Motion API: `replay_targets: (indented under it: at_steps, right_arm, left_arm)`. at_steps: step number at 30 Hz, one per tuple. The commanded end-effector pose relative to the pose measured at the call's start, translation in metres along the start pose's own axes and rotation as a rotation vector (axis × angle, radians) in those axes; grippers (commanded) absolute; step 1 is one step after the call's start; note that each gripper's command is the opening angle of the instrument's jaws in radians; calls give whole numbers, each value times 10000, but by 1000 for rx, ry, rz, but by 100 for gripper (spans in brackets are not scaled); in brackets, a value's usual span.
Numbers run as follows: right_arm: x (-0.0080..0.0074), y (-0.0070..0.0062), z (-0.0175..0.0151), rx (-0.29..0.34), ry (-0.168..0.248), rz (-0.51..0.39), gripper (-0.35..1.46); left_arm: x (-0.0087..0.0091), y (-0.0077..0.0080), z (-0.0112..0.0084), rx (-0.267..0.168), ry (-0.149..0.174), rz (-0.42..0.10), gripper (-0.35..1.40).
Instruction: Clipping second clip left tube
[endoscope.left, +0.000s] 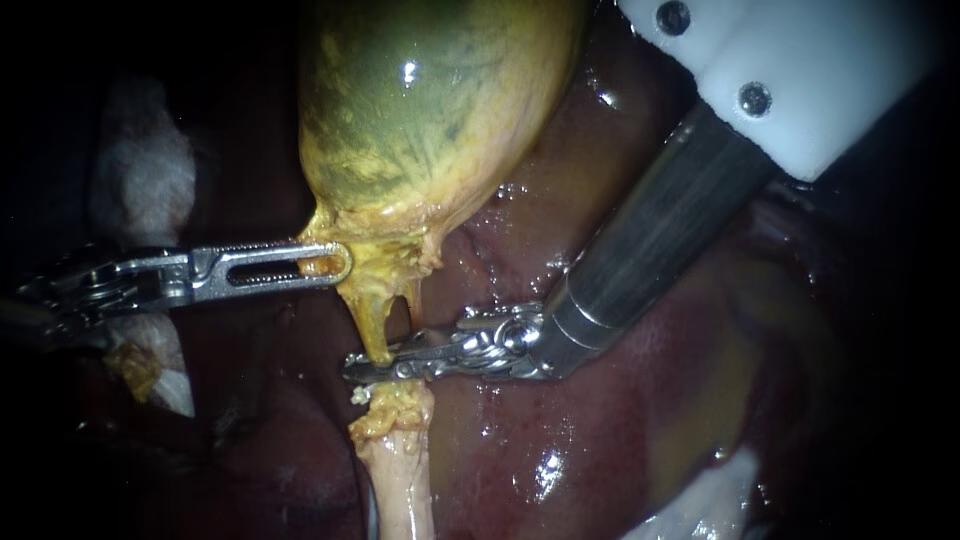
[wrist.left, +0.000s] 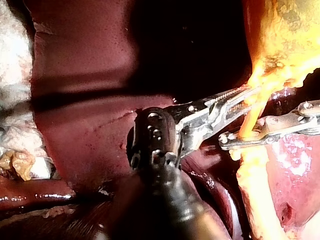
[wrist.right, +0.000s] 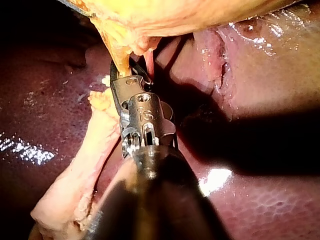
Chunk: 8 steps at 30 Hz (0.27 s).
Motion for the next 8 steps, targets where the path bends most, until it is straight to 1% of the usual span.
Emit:
replay_targets:
  at_steps: [1,8]
  right_arm:
    - [-1,0,1,0,-4,-1,-35]
    - [-3,0,3,7,-12,-7,-35]
  left_arm:
    - [0,0,0,0,0,0,-35]
    - [0,0,1,0,0,0,-35]
